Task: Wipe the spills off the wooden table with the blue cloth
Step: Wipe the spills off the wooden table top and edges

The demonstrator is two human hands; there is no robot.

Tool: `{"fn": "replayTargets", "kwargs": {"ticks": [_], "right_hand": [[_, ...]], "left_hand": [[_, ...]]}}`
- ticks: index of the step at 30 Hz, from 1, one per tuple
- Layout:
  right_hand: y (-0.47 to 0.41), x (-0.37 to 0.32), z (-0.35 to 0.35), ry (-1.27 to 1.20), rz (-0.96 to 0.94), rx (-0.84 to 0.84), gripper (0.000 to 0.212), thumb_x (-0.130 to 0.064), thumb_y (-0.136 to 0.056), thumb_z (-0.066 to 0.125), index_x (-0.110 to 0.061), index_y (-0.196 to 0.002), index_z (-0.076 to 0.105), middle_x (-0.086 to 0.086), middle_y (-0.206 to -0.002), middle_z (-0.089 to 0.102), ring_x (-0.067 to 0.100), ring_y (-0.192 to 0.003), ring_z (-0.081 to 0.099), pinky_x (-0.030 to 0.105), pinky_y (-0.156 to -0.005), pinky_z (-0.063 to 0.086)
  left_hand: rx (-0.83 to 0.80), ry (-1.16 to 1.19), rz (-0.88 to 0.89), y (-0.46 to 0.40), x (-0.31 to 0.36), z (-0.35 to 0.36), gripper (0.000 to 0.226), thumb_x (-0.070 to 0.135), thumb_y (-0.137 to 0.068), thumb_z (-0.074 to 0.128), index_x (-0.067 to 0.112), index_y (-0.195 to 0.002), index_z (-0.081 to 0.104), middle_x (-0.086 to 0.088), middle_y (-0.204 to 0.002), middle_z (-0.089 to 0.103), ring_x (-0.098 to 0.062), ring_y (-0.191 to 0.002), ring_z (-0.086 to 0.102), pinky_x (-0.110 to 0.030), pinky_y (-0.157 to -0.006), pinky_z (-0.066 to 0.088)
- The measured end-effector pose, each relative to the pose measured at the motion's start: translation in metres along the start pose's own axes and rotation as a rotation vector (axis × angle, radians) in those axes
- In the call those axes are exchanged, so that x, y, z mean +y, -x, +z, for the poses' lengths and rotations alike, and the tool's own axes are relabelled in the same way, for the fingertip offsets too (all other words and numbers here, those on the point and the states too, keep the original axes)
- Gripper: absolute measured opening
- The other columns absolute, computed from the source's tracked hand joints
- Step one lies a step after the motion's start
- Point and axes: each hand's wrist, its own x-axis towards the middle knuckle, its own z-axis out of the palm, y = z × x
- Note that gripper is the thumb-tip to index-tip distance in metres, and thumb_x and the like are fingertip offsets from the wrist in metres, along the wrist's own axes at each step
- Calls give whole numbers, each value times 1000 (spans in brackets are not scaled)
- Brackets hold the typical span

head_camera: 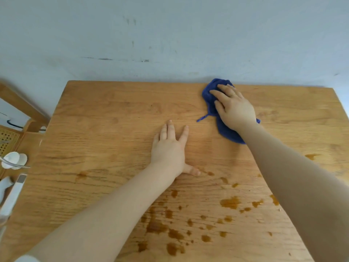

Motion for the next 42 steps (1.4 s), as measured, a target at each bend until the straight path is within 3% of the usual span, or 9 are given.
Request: {"fn": "replayTargets", "kwargs": {"ticks": [2,7,11,19,24,28,32,36,42], "right_hand": [[17,-4,-1,-23,-15,-16,41,-30,-95,42,-23,-134,45,1,-147,35,23,-139,23,44,-97,39],[81,-1,-7,-31,-297,-23,43,-34,-92,35,-19,-126,56,7,-138,48,30,-131,39,45,-93,44],[49,15,-8,-63,-402,-75,41,-33,-92,36,-18,-123,58,8,-136,51,32,-129,41,45,-94,43],[-18,38,-6,16,-203,-94,39,-30,-97,38,-26,-136,43,0,-149,32,24,-140,20,42,-106,30],[55,30,-17,-6,-450,-162,52,-41,-90,25,-24,-134,46,7,-146,38,31,-136,30,44,-104,32],[69,48,-25,-21,-632,-237,51,-40,-92,29,-21,-137,43,7,-146,38,31,-136,30,43,-105,29],[18,59,-16,-23,-487,-105,51,-36,-89,32,-14,-131,50,13,-139,46,36,-131,38,46,-104,35],[-14,57,-14,51,-289,-151,45,-30,-96,35,-20,-140,36,4,-151,28,26,-141,18,41,-109,24],[71,55,-27,73,-538,-181,51,-37,-90,27,-19,-133,48,10,-142,44,33,-132,38,46,-102,35]], "left_hand": [[2,38,5,1,0,0,129,75,-57,64,29,-146,-18,-16,-153,-25,-30,-143,-15,-41,-117,4],[14,91,3,2,0,0,128,69,-59,68,31,-147,-16,-13,-152,-27,-28,-143,-17,-39,-117,5],[6,108,-29,-2,1,-1,129,67,-57,71,33,-146,-17,-11,-152,-29,-26,-143,-18,-38,-117,4],[-22,140,-85,1,8,-6,132,60,-52,78,36,-147,-11,-7,-153,-26,-25,-143,-17,-39,-117,6],[-26,144,-121,2,11,-8,133,57,-53,80,36,-147,-11,-6,-154,-27,-23,-144,-17,-40,-117,8],[-37,111,-143,4,11,-9,132,60,-53,78,36,-146,-14,-6,-154,-26,-22,-144,-15,-40,-118,11],[-21,9,-166,7,14,-5,127,64,-58,72,34,-146,-15,-6,-155,-23,-22,-145,-11,-41,-117,5],[-10,-35,-240,12,20,-3,127,69,-58,68,31,-147,-14,-4,-157,-17,-24,-146,-5,-41,-117,6],[-47,-24,-301,16,32,-12,122,62,-64,71,28,-149,-9,-6,-158,-11,-31,-145,-5,-45,-117,3]]}}
